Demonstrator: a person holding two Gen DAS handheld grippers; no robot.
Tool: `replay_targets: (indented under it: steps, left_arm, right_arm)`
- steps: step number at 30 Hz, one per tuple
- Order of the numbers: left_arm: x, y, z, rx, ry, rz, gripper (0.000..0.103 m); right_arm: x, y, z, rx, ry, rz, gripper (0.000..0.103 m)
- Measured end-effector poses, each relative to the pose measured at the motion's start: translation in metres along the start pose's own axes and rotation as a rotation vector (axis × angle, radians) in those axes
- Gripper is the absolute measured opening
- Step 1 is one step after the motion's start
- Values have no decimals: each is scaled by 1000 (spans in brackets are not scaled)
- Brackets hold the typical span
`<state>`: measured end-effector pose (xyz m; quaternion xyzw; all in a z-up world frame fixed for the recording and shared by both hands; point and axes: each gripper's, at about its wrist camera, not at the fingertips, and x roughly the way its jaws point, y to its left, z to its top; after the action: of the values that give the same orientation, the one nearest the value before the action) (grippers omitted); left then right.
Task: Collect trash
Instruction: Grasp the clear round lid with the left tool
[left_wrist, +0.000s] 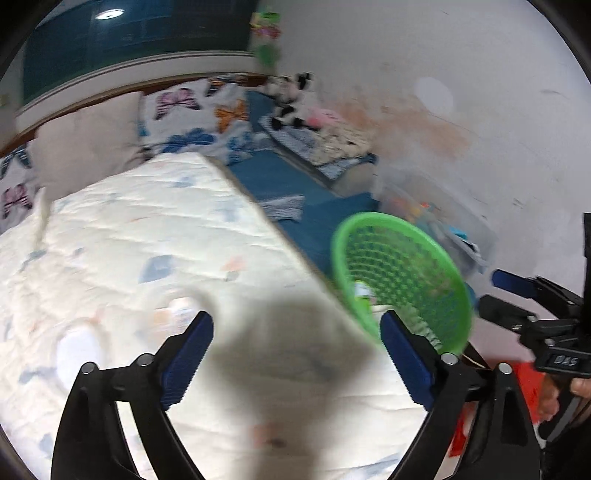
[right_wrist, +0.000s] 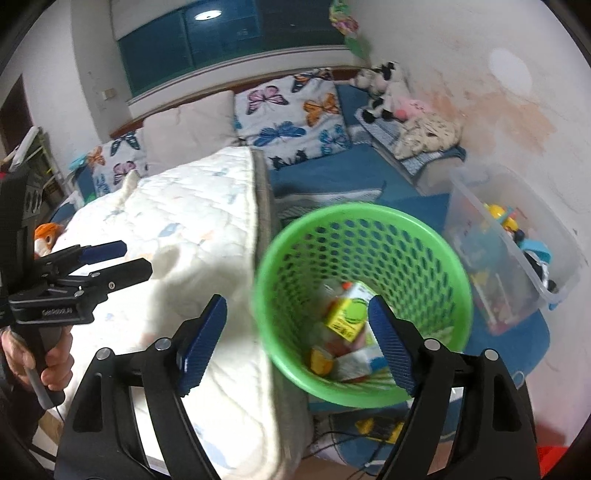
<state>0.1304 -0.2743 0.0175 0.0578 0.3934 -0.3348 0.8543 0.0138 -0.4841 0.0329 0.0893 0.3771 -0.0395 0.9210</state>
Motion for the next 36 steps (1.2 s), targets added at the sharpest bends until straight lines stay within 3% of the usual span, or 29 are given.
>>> replay_targets:
  steps: [9,16,25,36]
  left_arm:
    - [-17,96,-26,-97,18,209,96]
    - [-6,152,-46,-140,82,285,96]
    - [12,175,-61,-141,135,297,96]
    - [28,190,-57,-163,148,284,96]
  right_arm:
    - [19,54,12,-101,10,78,82]
    - [37,95,21,-164,24,133,83]
    - [69,137,23,-231,69,174,83]
    - [99,153,19,-263,120,192,83]
